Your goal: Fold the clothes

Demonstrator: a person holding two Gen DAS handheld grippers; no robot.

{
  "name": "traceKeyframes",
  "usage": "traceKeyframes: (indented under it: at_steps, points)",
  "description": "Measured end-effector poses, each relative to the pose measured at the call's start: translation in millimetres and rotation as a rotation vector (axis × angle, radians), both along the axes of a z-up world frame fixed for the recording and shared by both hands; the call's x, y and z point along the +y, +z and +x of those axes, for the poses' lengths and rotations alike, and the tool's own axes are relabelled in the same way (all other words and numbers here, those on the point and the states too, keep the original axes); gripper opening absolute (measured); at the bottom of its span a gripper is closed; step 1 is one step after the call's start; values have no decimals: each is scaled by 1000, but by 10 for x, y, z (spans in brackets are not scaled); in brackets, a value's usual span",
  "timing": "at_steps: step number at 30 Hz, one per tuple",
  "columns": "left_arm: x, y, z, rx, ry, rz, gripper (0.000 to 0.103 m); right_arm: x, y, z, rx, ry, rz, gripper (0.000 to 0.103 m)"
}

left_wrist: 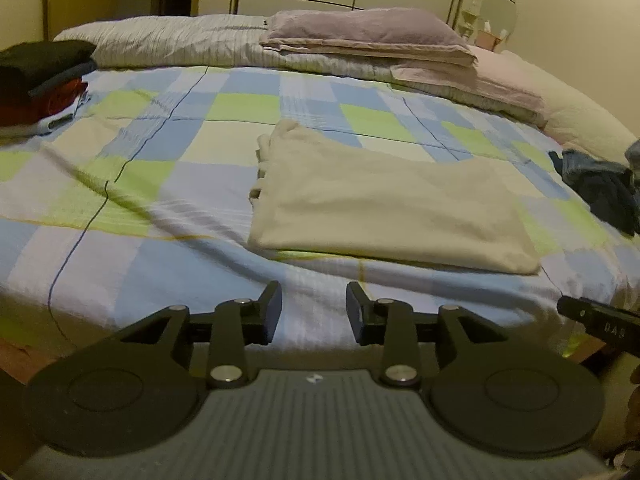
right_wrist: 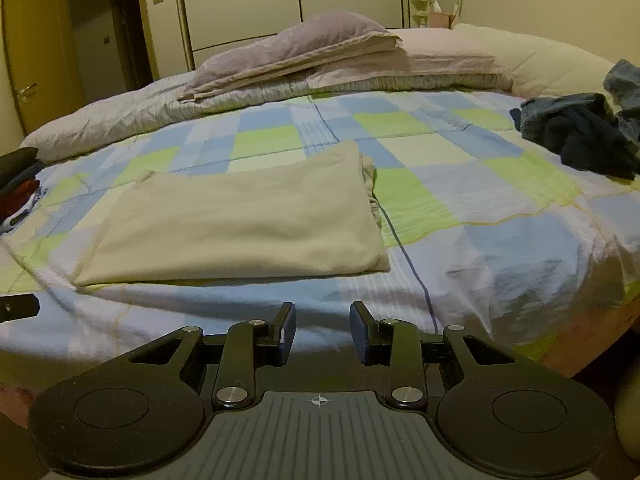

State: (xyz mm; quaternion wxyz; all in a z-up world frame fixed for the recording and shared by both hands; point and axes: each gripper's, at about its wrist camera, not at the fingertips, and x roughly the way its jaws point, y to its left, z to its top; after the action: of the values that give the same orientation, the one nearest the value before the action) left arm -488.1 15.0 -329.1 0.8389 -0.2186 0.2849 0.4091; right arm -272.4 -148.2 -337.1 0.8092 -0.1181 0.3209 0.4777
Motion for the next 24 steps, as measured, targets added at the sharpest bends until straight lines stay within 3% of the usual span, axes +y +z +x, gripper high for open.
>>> traceKeyframes:
  at_steps: [3, 4, 5, 7, 24]
  points:
    - [-115, 51, 2, 15, -17, 25, 32, -82, 52, -68, 0, -4, 11, 35]
    - [-152, 69, 1, 18, -20, 33, 32, -110, 69, -89, 0, -6, 16, 40]
    - [-174, 86, -3, 19, -23, 40, 32, -138, 88, -98, 0, -6, 23, 52]
    - [-237, 116, -11, 22, -29, 53, 32, -193, 123, -121, -2, -5, 40, 59]
    - [-358, 165, -52, 31, -21, 83, 37, -301, 204, -184, 14, -10, 61, 59]
